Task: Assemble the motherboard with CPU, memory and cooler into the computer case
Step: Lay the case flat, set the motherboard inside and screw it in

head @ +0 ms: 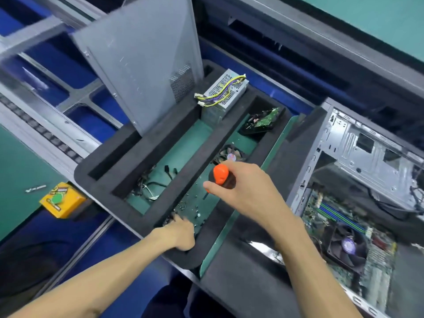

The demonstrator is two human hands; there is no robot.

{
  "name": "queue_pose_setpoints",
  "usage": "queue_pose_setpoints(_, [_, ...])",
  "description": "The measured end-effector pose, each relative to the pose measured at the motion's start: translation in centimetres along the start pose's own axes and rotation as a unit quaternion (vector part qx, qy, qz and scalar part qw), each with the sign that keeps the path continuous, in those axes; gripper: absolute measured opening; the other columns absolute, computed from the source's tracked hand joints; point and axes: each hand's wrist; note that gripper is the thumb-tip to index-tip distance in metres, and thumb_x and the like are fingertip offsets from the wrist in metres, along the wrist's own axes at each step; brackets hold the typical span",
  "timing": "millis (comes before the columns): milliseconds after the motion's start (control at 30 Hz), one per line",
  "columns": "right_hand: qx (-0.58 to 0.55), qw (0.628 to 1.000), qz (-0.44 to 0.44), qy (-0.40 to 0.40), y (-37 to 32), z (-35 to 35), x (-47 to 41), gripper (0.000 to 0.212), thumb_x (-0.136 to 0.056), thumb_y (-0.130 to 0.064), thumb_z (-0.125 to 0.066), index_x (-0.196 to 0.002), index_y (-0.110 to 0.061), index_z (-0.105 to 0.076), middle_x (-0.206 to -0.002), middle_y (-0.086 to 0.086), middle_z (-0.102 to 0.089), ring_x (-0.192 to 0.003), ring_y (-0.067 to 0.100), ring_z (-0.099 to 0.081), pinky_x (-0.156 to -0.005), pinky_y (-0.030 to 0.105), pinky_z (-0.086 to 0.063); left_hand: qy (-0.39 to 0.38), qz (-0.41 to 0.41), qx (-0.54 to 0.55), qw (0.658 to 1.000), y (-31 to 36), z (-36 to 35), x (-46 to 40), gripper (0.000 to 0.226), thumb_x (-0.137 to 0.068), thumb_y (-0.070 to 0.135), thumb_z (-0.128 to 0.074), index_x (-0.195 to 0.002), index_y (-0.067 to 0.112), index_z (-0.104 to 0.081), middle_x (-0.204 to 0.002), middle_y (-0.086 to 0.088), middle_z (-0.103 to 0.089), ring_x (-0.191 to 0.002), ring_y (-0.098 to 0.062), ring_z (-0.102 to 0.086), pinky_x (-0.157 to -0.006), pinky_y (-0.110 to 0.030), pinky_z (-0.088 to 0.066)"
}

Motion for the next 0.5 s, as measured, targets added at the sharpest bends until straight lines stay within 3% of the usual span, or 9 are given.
queue_pose_setpoints(133, [-0.023,1.0,-0.008,0.001,0.5,-0.1,-0.3,0.044,-0.085,-0.059,-0.067,-0.065,-0.031,-0.04,-0.062,-0.009,-0.052,-0.063,0.01,-0.049,-0.06,0.029,-0.038,-0.047,-0.076,0.053,0.995,-0.8,0.5,-0.2,0.035,-0.098,0.006,-0.03,-0.129,-0.003,-0.045,-0.157,-0.034,-0.013,-0.138,-0.037,-0.04,-0.1,-0.036,-0.036])
queue_pose_setpoints(233, [-0.032,0.999,-0.008,0.001,0.9,-0.2,-0.5,0.045,-0.085,-0.058,-0.068,-0.064,-0.032,-0.039,-0.06,-0.009,-0.051,-0.061,0.011,-0.048,-0.059,0.029,-0.038,-0.067,-0.106,0.046,0.991,-1.5,0.3,-0.5,0.033,-0.097,0.005,-0.029,-0.12,-0.002,-0.051,-0.16,-0.029,-0.011,-0.123,-0.033,-0.057,-0.086,-0.031,-0.041])
queue_pose_setpoints(300, [-0.039,0.999,-0.005,0.003,1.1,-0.3,-0.6,0.045,-0.085,-0.057,-0.069,-0.064,-0.032,-0.038,-0.058,-0.01,-0.05,-0.06,0.011,-0.047,-0.058,0.03,-0.038,-0.054,-0.116,0.021,0.992,-1.5,0.2,-0.4,0.035,-0.097,0.006,-0.03,-0.124,-0.002,-0.051,-0.161,-0.028,-0.012,-0.123,-0.033,-0.057,-0.091,-0.031,-0.043])
queue_pose_setpoints(400, [-0.038,0.999,-0.002,0.01,1.5,-0.3,-0.6,0.045,-0.085,-0.058,-0.068,-0.064,-0.032,-0.038,-0.058,-0.01,-0.049,-0.06,0.01,-0.046,-0.057,0.029,-0.035,-0.035,-0.12,-0.056,0.991,-1.4,0.2,-0.5,0.035,-0.099,0.01,-0.032,-0.126,-0.002,-0.051,-0.151,-0.026,-0.029,-0.125,-0.036,-0.052,-0.105,-0.042,-0.042])
queue_pose_setpoints(500, [-0.043,0.999,0.0,0.01,1.7,-0.4,-0.5,0.045,-0.085,-0.058,-0.068,-0.064,-0.032,-0.038,-0.059,-0.009,-0.048,-0.06,0.01,-0.046,-0.056,0.028,-0.035,-0.022,-0.117,-0.13,0.984,-1.0,-0.2,-0.7,0.034,-0.099,0.01,-0.035,-0.127,-0.002,-0.05,-0.142,-0.024,-0.037,-0.124,-0.037,-0.051,-0.102,-0.039,-0.042])
Point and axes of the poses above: each hand's wrist, its own x-axis away from the middle knuckle, its own z-axis out of the back of the hand, y = z × x
